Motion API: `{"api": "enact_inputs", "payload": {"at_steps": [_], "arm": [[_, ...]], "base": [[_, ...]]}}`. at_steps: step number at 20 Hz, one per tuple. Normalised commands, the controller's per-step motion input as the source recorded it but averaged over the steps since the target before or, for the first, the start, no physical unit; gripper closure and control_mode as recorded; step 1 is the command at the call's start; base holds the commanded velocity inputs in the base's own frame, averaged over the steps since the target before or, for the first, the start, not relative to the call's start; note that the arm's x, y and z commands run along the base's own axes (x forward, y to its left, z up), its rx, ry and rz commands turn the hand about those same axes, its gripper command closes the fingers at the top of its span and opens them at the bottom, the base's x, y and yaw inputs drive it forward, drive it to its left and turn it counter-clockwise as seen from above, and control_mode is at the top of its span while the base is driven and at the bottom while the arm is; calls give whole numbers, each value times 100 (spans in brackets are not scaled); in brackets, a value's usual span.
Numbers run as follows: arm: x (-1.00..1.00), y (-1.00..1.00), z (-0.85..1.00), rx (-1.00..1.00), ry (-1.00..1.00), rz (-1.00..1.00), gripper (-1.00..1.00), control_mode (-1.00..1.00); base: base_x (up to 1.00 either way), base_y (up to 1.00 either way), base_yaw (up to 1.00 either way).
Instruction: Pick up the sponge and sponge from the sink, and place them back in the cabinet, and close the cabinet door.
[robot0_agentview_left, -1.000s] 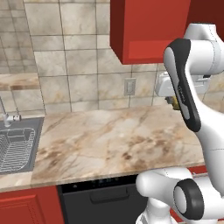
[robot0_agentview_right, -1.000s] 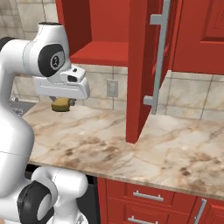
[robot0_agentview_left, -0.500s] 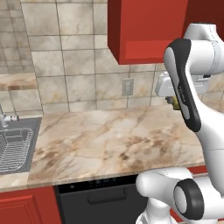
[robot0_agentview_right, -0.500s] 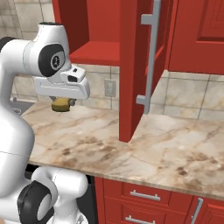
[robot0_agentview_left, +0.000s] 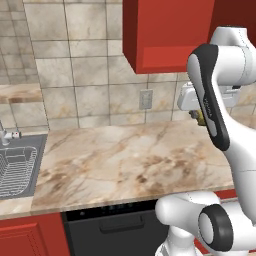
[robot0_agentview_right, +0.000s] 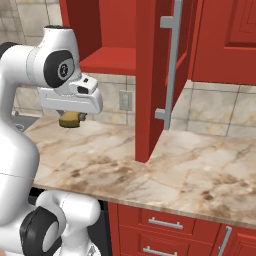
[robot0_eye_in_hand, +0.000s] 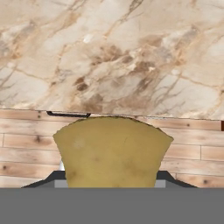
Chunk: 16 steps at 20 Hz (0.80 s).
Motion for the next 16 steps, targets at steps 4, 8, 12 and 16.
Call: {"api": "enact_inputs", "payload": {"at_steps": [4, 8, 12, 16], "arm": [[0, 0, 0, 0, 0, 0, 100, 100], [0, 0, 0, 0, 0, 0, 100, -100], [0, 0, 0, 0, 0, 0, 100, -100], [0, -1, 0, 0, 0, 0, 100, -100]], "base": [[0, 0, 0], [0, 0, 0], [0, 0, 0], [0, 0, 0]]}}
